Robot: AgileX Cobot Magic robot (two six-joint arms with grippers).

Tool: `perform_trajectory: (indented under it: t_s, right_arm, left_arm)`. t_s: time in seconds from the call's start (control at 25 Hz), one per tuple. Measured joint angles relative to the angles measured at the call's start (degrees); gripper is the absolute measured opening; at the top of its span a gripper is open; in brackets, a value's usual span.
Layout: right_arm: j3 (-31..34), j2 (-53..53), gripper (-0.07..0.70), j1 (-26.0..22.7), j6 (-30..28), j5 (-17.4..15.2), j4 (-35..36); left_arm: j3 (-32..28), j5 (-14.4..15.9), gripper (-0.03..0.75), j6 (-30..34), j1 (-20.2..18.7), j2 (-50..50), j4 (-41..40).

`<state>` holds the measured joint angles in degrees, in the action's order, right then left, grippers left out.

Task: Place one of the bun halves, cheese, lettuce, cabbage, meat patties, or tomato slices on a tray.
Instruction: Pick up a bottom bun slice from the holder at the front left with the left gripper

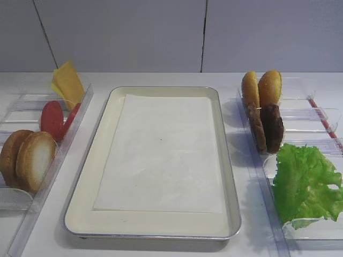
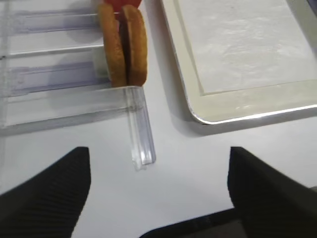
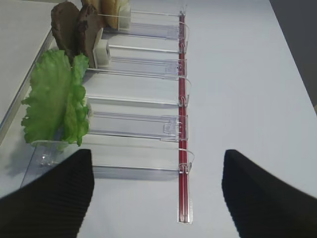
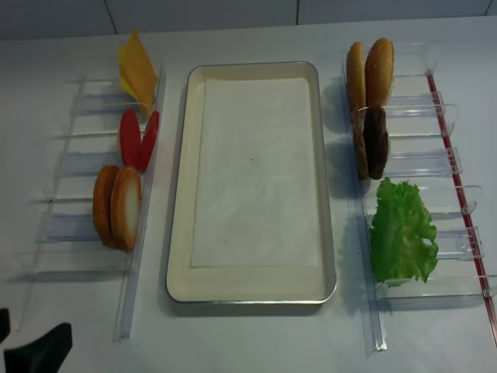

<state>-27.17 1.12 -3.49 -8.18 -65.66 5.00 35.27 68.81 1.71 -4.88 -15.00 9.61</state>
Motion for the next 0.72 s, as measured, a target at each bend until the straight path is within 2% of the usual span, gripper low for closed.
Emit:
perform_trajectory:
  t_s: [0.16,0.44,0.64,0.72]
  right_arm:
    - [0.0,0.0,0.533,0.0,0.0,0.0,0.0]
    - [0.0,0.0,0.533,0.0,0.0,0.0,0.0]
    - [0.0,0.0,0.533,0.0,0.0,0.0,0.0]
    - [0.0,0.0,0.533,0.0,0.0,0.0,0.0]
  left_arm:
    - [4.4,-0.8,0.530,3.3,-0.1,-9.1,3.2]
    - [12.7,-1.2,0.530,3.4,-0.1,-27.2,4.6]
    - [19.7,1.7,0.529,2.5,-0.1,-39.8,5.8]
    - [22.3,2.0,0.529,2.3,-0.1,-43.9,6.0]
